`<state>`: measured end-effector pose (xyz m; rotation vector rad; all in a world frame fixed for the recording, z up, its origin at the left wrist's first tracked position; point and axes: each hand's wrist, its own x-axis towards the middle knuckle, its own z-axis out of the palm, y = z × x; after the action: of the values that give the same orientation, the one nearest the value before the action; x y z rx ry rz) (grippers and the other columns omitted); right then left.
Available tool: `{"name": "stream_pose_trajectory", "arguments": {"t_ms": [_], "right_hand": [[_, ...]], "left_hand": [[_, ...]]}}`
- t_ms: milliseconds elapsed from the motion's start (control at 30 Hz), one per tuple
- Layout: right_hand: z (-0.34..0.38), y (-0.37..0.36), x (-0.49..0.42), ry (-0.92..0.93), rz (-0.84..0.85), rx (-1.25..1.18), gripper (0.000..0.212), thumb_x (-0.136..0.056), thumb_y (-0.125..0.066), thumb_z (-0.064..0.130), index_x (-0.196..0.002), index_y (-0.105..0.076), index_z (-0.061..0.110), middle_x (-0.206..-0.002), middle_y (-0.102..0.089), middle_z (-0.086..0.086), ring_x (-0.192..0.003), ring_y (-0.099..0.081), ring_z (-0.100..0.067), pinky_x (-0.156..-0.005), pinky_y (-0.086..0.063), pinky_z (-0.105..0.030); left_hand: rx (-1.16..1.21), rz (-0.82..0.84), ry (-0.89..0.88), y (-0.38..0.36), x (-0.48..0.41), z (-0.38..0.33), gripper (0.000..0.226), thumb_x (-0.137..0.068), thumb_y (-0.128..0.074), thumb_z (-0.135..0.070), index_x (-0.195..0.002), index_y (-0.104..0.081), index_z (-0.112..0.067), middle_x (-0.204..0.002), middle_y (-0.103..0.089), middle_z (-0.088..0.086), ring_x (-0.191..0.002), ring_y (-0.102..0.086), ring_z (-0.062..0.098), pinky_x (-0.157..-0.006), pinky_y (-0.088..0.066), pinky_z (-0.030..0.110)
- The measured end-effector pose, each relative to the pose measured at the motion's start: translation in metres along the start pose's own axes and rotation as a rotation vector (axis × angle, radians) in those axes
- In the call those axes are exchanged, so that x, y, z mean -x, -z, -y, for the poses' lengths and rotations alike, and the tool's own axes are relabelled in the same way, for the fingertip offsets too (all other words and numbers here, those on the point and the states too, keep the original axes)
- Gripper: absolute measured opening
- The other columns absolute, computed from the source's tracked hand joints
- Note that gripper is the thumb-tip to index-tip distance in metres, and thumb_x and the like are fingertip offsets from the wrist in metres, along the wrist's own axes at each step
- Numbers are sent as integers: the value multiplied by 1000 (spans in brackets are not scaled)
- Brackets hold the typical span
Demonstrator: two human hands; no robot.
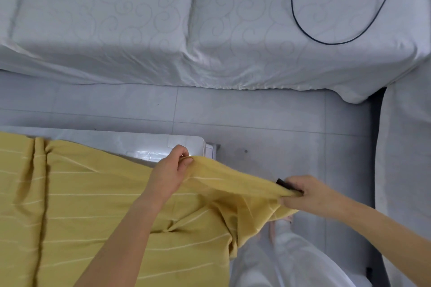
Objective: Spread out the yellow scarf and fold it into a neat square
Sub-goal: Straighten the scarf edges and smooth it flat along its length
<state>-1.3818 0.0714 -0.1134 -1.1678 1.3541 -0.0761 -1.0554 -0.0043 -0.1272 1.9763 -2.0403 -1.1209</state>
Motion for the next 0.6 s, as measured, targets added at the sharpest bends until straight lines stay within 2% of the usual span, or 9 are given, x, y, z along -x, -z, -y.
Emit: {"name": "stream_pose_trajectory", "arguments": {"t_ms": [67,100,167,233,300,367,400,500,600], "right_hand": [[-5,6,7,-58,181,-130,36,-72,-79,33,-64,-51,13,-57,-42,9,-57,-41,-7,-54,-33,-19],[-7,9,11,-58,239,-165,37,-68,-81,37,-66,-55,11,-62,-48,5,-60,-46,-9,-58,-37,-19],[-12,13,14,16,223,-133,36,-63,-83,43,-76,-69,13,-89,-64,5,-84,-61,-9,-79,-46,-19],[-14,18,12,86,93,-121,36,-61,-84,39,-87,-73,16,-112,-62,16,-108,-55,5,-91,-38,-8],[-10,21,12,70,-23,-142,35,-54,-83,48,-79,-70,30,-94,-62,25,-89,-57,11,-77,-39,-6],[-10,23,11,72,-92,-101,34,-53,-81,53,-59,-56,31,-60,-49,17,-56,-47,1,-55,-36,-15],[-13,23,10,61,-115,-67,35,-59,-82,47,-57,-51,30,-54,-43,13,-51,-40,-1,-50,-32,-16],[-29,26,6,22,-215,86,29,-76,-75,33,-64,-50,26,-53,-42,9,-49,-39,-5,-47,-30,-17],[-42,28,-2,-77,-262,220,20,-87,-63,30,-70,-54,24,-61,-54,5,-59,-47,-8,-53,-36,-20]], "left_hand": [[-45,-5,7,1,-3,1,13,-93,-53,-24,-84,-43,-21,-63,-52,0,-58,-47,20,-61,-45,41],[-67,-4,5,1,-4,1,12,-93,-53,-24,-85,-44,-20,-64,-54,-1,-59,-49,20,-62,-45,41],[-100,-3,0,-1,-7,1,13,-93,-54,-25,-84,-45,-21,-66,-57,-3,-62,-52,21,-63,-48,41],[-115,-10,10,-4,-10,3,15,-92,-54,-27,-83,-43,-22,-67,-58,-4,-64,-54,21,-62,-48,40],[-142,-4,18,-7,-11,3,16,-92,-53,-30,-83,-42,-24,-68,-58,-5,-65,-55,20,-61,-49,39],[-159,1,31,-11,-12,3,16,-92,-53,-32,-83,-42,-24,-69,-59,-5,-66,-56,20,-61,-49,38],[-158,-4,40,-12,-12,4,16,-92,-53,-32,-83,-42,-24,-68,-58,-4,-65,-55,20,-61,-48,38],[-149,-31,70,-11,-13,4,17,-92,-54,-31,-83,-43,-22,-66,-58,-4,-64,-55,22,-61,-47,37],[-174,-31,56,-16,-13,1,17,-91,-56,-32,-83,-47,-21,-70,-60,-5,-68,-57,20,-62,-49,38]]}}
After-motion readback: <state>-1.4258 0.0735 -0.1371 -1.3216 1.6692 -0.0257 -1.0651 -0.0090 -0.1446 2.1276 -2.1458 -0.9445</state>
